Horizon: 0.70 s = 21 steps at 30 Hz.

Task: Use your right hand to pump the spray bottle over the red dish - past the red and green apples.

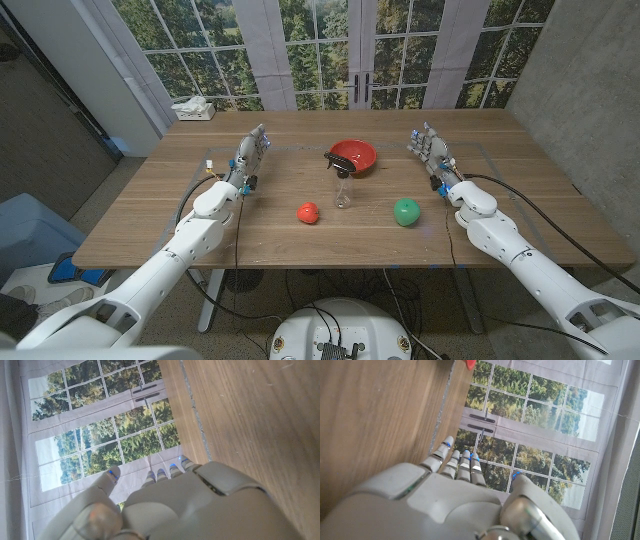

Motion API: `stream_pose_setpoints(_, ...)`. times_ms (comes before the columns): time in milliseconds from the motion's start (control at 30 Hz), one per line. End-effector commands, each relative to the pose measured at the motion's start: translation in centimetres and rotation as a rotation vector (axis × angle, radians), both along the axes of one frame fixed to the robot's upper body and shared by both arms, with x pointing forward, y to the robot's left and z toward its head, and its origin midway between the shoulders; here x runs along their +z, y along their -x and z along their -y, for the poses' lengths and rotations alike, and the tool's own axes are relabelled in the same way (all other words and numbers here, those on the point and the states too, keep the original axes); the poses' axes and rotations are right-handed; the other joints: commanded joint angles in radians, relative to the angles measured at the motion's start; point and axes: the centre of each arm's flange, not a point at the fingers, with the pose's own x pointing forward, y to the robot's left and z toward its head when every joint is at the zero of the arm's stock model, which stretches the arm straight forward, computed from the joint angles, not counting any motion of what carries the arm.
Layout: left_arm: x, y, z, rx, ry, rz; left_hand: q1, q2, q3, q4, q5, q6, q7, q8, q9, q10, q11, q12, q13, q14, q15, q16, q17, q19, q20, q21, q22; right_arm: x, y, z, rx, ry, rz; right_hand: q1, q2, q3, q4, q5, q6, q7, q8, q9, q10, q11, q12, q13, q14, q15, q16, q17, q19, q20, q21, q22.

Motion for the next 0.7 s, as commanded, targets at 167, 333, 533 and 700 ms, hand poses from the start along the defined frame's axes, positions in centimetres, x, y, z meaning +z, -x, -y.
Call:
stream_pose_setpoints(167, 1.1, 0.8, 0.5, 0.007, 0.002, 0.025, 0.004, 0.086, 0.009, -0.006, 0.004, -0.007, -0.002, 0.008, 0.005, -0.096, -0.002, 0.007, 0.002, -0.134, -0.074, 0.006, 0.0, -0.064, -0.109, 0.001, 0.002, -1.7, 0.5, 2.4, -0.058, -0.022, 0.009, 0.015, -0.009, 0.012, -0.014, -0.001, 0.009, 0.0, 0.007, 0.001, 0.013, 0.003, 0.006, -0.005, 0.013, -0.004, 0.007, -0.009, 0.017, -0.017, 0.002, 0.003)
stream_pose_setpoints(333, 1.1, 1.0, 0.7, 0.005, -0.001, 0.025, 0.004, 0.084, 0.01, -0.009, 0.004, -0.007, -0.003, 0.008, 0.005, -0.095, -0.003, 0.007, 0.002, -0.133, -0.074, 0.006, -0.001, -0.06, -0.108, 0.001, 0.002, -2.1, 1.3, 2.6, -0.08, -0.006, 0.027, 0.016, -0.015, 0.013, -0.019, -0.005, 0.011, 0.0, 0.007, 0.001, 0.019, 0.009, 0.008, -0.009, 0.022, -0.002, 0.01, -0.016, 0.026, -0.013, 0.0, 0.003)
stream_pose_setpoints(533, 1.0, 1.4, 0.8, -0.008, -0.001, 0.025, 0.005, 0.081, 0.012, -0.014, 0.005, -0.006, -0.004, 0.009, 0.005, -0.093, -0.003, 0.008, 0.002, -0.129, -0.075, 0.006, -0.003, -0.048, -0.103, 0.001, 0.002, -2.4, 2.0, 2.2, -0.097, 0.038, 0.048, 0.01, -0.049, 0.001, -0.033, -0.014, 0.021, 0.008, 0.01, 0.001, 0.03, 0.018, 0.011, -0.019, 0.039, 0.012, 0.015, -0.031, 0.047, 0.001, -0.002, 0.003)
stream_pose_setpoints(700, 0.9, 1.7, 0.6, -0.011, -0.008, 0.027, 0.005, 0.08, 0.013, -0.018, 0.005, -0.004, -0.005, 0.01, 0.004, -0.089, -0.002, 0.009, 0.002, -0.126, -0.075, 0.007, -0.003, -0.039, -0.099, 0.002, 0.002, -2.4, 2.9, 1.5, -0.135, 0.091, 0.083, 0.007, -0.062, -0.005, -0.04, -0.018, 0.025, 0.009, 0.01, 0.001, 0.038, 0.018, 0.013, -0.023, 0.046, 0.013, 0.016, -0.037, 0.056, 0.004, -0.004, 0.003)
